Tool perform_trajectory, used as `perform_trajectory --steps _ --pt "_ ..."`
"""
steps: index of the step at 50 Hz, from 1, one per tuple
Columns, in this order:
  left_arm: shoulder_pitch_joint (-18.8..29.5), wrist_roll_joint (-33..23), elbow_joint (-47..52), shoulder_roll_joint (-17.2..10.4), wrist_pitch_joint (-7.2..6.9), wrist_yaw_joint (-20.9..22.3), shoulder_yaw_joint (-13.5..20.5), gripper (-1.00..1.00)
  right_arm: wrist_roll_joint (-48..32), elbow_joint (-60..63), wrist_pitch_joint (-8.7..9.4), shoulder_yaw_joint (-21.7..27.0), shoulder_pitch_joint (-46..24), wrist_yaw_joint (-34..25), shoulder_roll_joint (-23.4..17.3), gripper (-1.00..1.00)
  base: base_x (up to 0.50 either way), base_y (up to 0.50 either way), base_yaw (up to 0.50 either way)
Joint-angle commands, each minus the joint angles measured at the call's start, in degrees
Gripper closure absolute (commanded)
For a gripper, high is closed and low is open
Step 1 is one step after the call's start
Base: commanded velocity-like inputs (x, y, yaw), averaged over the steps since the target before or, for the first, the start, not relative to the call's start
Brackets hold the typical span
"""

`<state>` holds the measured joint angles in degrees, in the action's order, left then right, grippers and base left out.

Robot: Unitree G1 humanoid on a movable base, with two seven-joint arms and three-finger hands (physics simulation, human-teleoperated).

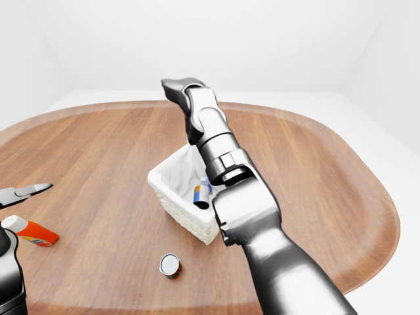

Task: Pick up the alphabet soup and the cream cheese box, and put them in the basket.

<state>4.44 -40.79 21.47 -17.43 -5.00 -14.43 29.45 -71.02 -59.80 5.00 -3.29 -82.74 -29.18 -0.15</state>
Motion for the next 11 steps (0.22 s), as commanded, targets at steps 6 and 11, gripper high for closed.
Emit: perform_trajectory --steps 6,11 --pt "-0.06 -0.36 -0.34 0.00 0.00 -0.31 -0.22 -1.00 25.36 17.27 0.00 3.31 3.34 30.74 0.37 -1.00 0.00 0.00 0.00" --pt "-0.05 -0.32 -0.64 0.02 0.00 -0.50 -0.15 -1.00 30.30 29.60 0.00 2.34 8.30 34.67 0.88 -1.00 0.00 0.00 0.00"
